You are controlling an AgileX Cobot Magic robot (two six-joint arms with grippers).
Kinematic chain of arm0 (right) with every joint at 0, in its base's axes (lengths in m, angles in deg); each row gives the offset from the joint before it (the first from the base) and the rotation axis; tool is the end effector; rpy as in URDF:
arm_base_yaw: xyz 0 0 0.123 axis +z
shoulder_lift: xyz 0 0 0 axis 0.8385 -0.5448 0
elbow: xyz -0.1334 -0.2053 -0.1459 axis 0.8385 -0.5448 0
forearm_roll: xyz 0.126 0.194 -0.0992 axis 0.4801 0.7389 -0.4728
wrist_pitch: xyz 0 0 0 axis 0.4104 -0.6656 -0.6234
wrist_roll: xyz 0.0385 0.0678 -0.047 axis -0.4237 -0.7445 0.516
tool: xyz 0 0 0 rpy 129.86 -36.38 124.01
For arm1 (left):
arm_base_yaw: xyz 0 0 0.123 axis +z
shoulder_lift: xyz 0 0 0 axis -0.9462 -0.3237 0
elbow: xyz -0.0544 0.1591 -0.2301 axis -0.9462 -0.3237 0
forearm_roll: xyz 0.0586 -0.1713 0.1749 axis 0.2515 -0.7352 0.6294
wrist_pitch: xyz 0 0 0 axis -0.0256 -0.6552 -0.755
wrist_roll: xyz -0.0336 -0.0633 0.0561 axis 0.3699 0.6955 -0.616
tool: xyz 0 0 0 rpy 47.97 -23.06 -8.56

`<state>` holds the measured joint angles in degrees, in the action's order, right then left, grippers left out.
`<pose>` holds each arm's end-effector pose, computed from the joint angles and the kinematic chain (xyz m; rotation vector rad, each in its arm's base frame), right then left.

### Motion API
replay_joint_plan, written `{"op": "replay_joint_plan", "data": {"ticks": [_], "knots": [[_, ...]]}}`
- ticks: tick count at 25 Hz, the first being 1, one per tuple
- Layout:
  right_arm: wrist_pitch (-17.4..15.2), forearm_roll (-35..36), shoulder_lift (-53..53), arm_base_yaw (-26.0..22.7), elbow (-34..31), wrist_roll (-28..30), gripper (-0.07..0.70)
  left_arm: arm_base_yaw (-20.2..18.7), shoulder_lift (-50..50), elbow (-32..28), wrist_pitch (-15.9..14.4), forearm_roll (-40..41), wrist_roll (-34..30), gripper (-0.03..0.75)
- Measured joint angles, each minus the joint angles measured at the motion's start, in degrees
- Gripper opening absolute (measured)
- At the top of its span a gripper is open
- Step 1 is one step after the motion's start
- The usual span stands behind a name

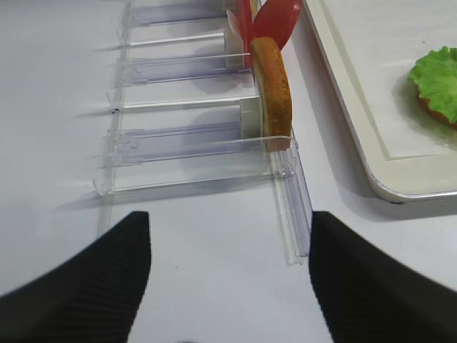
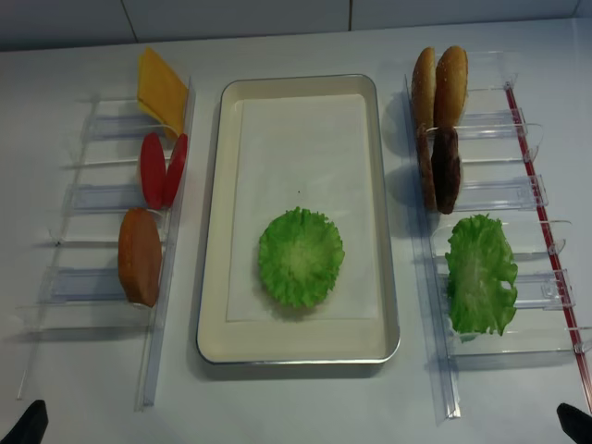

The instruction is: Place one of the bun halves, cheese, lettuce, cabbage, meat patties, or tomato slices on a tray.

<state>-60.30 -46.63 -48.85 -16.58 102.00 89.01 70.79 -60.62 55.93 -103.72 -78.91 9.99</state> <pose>0.0147 0.0096 0.2791 -0.8223 2.1258 0.3217 -0.0121 -0.0037 0.2664 0.0729 2.1467 -0.0249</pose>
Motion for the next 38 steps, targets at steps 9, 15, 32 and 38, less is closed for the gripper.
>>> {"op": "replay_joint_plan", "data": {"ticks": [9,15,32,38], "knots": [[-0.90,0.29,7.57,0.00,-2.80,-0.22,0.519,0.00,0.00,0.00,-0.10,0.00,0.00,0.452],[-0.90,0.28,10.06,0.00,-2.80,-0.22,0.519,0.00,0.00,0.00,-0.10,0.00,0.00,0.452],[-1.02,-0.04,11.17,-20.04,-2.80,-0.67,0.518,0.00,0.00,0.00,-0.10,0.00,0.09,0.452],[-1.02,-0.16,11.17,-34.39,-2.80,-0.67,0.518,0.00,0.00,0.00,-0.10,0.00,0.09,0.452]]}}
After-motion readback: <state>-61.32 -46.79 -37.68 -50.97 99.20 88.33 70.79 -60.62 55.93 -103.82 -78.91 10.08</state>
